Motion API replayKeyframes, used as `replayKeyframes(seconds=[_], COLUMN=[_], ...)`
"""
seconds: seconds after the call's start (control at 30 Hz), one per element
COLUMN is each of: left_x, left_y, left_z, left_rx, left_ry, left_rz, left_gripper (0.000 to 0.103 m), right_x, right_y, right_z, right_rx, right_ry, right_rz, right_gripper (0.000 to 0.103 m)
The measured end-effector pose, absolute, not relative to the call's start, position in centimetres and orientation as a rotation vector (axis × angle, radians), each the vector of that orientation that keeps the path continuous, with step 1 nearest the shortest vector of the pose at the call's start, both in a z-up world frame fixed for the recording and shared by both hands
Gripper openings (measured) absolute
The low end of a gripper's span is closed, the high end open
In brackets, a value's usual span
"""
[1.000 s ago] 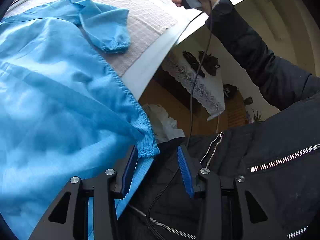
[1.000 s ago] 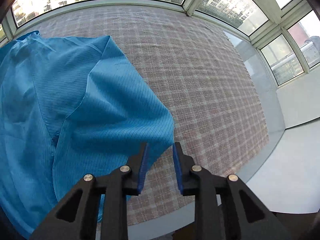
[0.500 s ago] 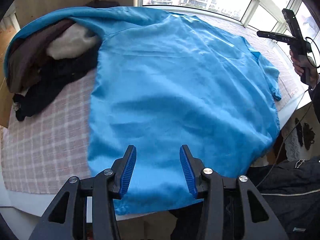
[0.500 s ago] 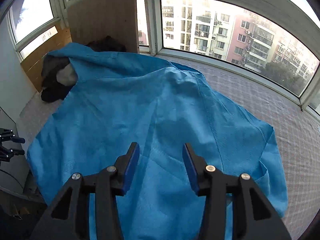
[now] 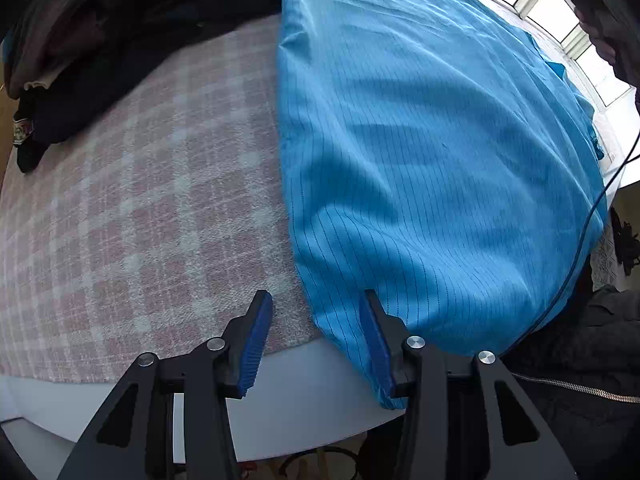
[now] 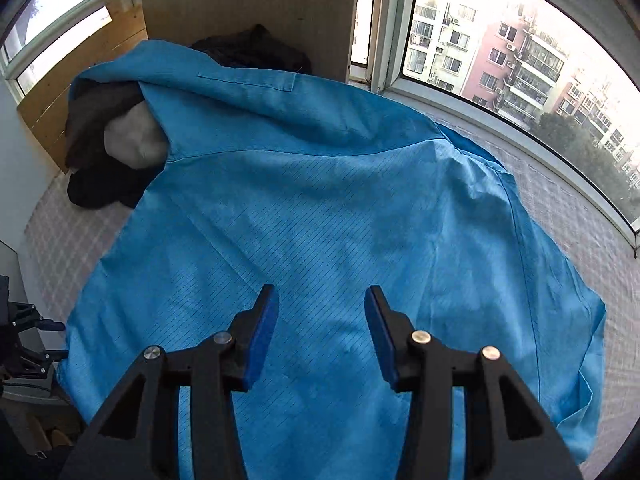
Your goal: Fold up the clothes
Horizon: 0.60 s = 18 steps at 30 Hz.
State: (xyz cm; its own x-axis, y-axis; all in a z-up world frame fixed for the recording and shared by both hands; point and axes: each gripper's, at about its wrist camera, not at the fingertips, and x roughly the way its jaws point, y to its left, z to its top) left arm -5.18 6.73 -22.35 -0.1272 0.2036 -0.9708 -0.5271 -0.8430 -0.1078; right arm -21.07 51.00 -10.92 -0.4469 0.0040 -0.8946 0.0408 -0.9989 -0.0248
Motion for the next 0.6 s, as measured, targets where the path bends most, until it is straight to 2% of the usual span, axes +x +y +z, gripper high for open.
replayKeyframes(seconds=[0.03,0.07,0.13,0.17,0.3,0.37,0.43,0.47,0.53,0.6], left_x=[-4.9,-4.8,-4.6,-4.5,-4.1,-5.6,-7.8,-8.9,-11.1,-13.2], left_y=[6.9,7.0,6.9,6.7,5.7,4.5,3.1,2.3,0.9,-0.6], left_z=[-22.3,-22.3,-22.2,-22.0,-21.4,-20.2,-18.4,-17.5,-15.8,-14.0], left_rx=[-1.648,-1.638,-1.635,-1.633,-1.658,-1.658,-1.639,-1.629,-1.607,-1.583], left_ry=[0.382,0.392,0.368,0.355,0.328,0.360,0.404,0.427,0.472,0.517], left_rz=[1.998,1.986,1.965,1.965,1.970,2.022,2.093,2.129,2.199,2.269], left_gripper=[0.035,0.032,0.005,0.005,0.007,0.008,0.011,0.014,0.038,0.045], right_x=[-21.9,-22.8,-24.6,-25.5,-30.3,-33.2,-35.9,-37.2,-39.3,-41.1], right_y=[51.6,52.2,53.8,54.6,55.0,53.0,49.6,47.6,43.9,41.8], right_z=[-11.1,-11.4,-11.5,-11.5,-9.6,-8.3,-7.8,-7.8,-8.1,-8.6], right_rx=[1.678,1.709,1.743,1.754,1.693,1.597,1.535,1.518,1.490,1.498], right_ry=[0.072,0.059,0.026,0.010,-0.118,-0.113,-0.004,0.092,0.300,0.328], right_rz=[-2.670,-2.678,-2.697,-2.708,-2.666,-2.639,-2.596,-2.577,-2.543,-2.480], right_gripper=[0.044,0.044,0.044,0.044,0.044,0.044,0.044,0.044,0.044,0.044])
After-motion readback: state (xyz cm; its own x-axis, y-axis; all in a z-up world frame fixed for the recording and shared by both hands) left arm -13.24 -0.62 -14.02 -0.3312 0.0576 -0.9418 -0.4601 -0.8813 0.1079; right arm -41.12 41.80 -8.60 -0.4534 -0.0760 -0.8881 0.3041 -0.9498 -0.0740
